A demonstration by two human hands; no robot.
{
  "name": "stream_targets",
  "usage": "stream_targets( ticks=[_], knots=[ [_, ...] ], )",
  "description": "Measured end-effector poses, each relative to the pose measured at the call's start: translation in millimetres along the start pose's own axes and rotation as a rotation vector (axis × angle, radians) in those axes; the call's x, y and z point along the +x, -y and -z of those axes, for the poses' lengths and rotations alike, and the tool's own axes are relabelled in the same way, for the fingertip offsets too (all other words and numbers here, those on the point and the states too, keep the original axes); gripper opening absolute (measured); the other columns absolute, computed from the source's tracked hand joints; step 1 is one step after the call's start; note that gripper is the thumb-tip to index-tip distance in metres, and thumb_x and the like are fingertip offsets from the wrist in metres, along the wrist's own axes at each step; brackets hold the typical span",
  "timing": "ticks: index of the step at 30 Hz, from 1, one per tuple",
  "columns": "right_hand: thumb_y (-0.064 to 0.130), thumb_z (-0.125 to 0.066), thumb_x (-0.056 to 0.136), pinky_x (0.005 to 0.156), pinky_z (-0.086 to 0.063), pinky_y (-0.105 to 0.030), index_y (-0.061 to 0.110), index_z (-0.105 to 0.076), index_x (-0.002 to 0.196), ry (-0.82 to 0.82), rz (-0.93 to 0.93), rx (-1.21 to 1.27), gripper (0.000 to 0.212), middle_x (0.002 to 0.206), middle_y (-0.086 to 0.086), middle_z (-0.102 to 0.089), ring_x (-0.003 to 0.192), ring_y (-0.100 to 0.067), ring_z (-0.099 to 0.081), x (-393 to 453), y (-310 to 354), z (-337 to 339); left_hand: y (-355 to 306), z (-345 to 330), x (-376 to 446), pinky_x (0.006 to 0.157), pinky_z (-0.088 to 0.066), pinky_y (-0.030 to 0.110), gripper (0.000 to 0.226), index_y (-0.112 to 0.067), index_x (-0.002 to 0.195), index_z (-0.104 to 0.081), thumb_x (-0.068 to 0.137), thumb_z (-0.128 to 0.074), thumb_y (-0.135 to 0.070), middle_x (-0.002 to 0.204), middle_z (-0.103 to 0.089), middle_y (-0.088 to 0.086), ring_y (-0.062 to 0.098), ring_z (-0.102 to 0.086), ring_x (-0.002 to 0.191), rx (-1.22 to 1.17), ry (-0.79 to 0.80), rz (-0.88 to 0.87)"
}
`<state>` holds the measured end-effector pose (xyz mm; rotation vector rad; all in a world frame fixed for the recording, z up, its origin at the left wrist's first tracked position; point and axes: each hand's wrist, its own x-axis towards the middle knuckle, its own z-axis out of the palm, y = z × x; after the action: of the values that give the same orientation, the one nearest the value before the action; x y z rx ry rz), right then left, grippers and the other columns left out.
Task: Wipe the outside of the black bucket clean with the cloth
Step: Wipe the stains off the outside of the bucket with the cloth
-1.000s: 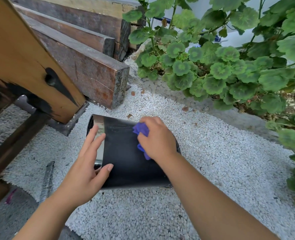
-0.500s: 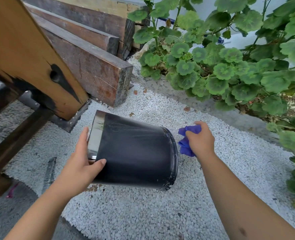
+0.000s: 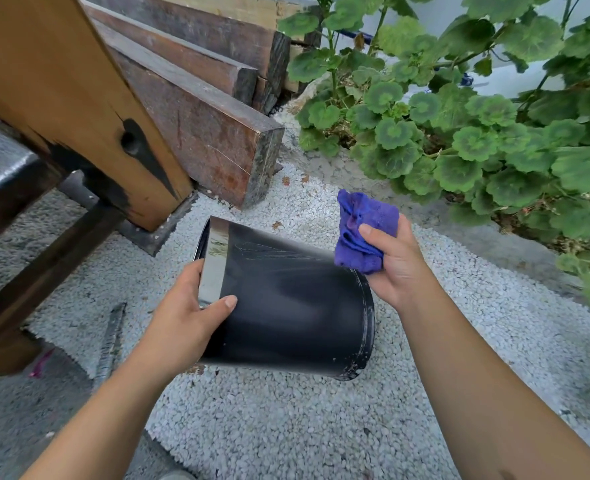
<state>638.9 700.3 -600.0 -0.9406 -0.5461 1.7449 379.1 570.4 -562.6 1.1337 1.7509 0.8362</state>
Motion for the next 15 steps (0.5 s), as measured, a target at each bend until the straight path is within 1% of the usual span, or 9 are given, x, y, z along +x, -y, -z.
stream_targets(
  ticks=[3,5,7,8,9,10,11,13,15],
  knots=[
    [0.000,-0.073,0.068,0.076,-0.056,-0.040,0.021,-0.056,0.118,-0.028,0.135,-0.276,0.057,0.113,-0.007,-0.066,0.093,-0.021,-0.067,-1,0,-4,0,0,0,0.098,-0.048,0.049,0.040,-0.026,0.123,-0.054,0.091,-0.064,-0.004,0.115,-0.070,-0.005,0.015,-0.065,0.107,-0.006,0.001,-0.014],
    [0.002,-0.070,0.063,0.074,-0.056,-0.036,0.041,-0.055,0.114,-0.029,0.178,-0.540,0.065,0.116,-0.006,-0.062,0.092,-0.017,-0.066,-4,2,-12,1,-1,0,0.096,-0.049,0.044,0.040,-0.029,0.121,-0.055,0.090,-0.064,-0.005,0.112,-0.070,-0.009,0.011,-0.065,0.104,0.011,-0.013,-0.042],
    [0.009,-0.065,0.060,0.062,-0.055,-0.024,0.055,-0.047,0.107,-0.032,0.175,-0.778,0.068,0.114,-0.001,-0.059,0.083,-0.005,-0.066,-9,5,-24,2,-1,-1,0.090,-0.051,0.025,0.046,-0.035,0.126,-0.050,0.090,-0.065,-0.010,0.109,-0.067,-0.023,0.002,-0.065,0.100,0.069,-0.030,-0.071],
    [0.012,-0.065,0.060,0.057,-0.052,-0.019,0.056,-0.045,0.105,-0.020,0.186,-0.875,0.066,0.111,0.003,-0.059,0.079,0.002,-0.064,-11,7,-31,0,-2,-3,0.084,-0.047,0.012,0.056,-0.039,0.135,-0.043,0.090,-0.065,-0.013,0.110,-0.062,-0.037,-0.005,-0.063,0.097,0.110,-0.034,-0.096],
    [0.015,-0.067,0.061,0.057,-0.052,-0.019,0.055,-0.045,0.105,-0.003,0.195,-0.940,0.063,0.109,0.007,-0.059,0.079,0.003,-0.064,-13,8,-37,-3,-4,-5,0.077,-0.041,0.001,0.070,-0.044,0.144,-0.031,0.090,-0.065,-0.015,0.110,-0.051,-0.053,-0.013,-0.061,0.093,0.149,-0.040,-0.135],
    [0.017,-0.070,0.063,0.062,-0.054,-0.023,0.053,-0.045,0.107,0.023,0.189,-0.957,0.062,0.109,0.007,-0.061,0.082,0.000,-0.065,-15,10,-42,-4,-5,-7,0.077,-0.037,-0.004,0.082,-0.049,0.148,-0.019,0.089,-0.066,-0.016,0.111,-0.038,-0.063,-0.020,-0.057,0.093,0.188,-0.041,-0.184],
    [0.018,-0.072,0.065,0.069,-0.056,-0.030,0.049,-0.046,0.111,0.062,0.152,-0.902,0.061,0.110,0.003,-0.063,0.087,-0.007,-0.067,-17,11,-48,-6,-6,-7,0.082,-0.034,-0.004,0.087,-0.054,0.147,-0.015,0.089,-0.067,-0.017,0.116,-0.031,-0.065,-0.023,-0.052,0.099,0.230,-0.037,-0.234],
    [0.014,-0.071,0.072,0.074,-0.056,-0.036,0.034,-0.049,0.113,0.169,0.004,-0.635,0.051,0.102,-0.006,-0.069,0.085,-0.020,-0.069,-22,9,-61,-10,-6,-5,0.088,-0.036,0.002,0.076,-0.059,0.139,-0.029,0.087,-0.069,-0.021,0.129,-0.037,-0.052,-0.021,-0.041,0.118,0.228,-0.033,-0.293],
    [0.008,-0.067,0.081,0.068,-0.055,-0.034,0.018,-0.052,0.108,0.230,-0.150,-0.426,0.032,0.091,-0.009,-0.070,0.076,-0.022,-0.069,-27,7,-79,-16,-6,-1,0.082,-0.039,0.003,0.062,-0.057,0.132,-0.044,0.082,-0.069,-0.029,0.127,-0.052,-0.038,-0.013,-0.047,0.119,0.025,-0.024,-0.252]
  ],
)
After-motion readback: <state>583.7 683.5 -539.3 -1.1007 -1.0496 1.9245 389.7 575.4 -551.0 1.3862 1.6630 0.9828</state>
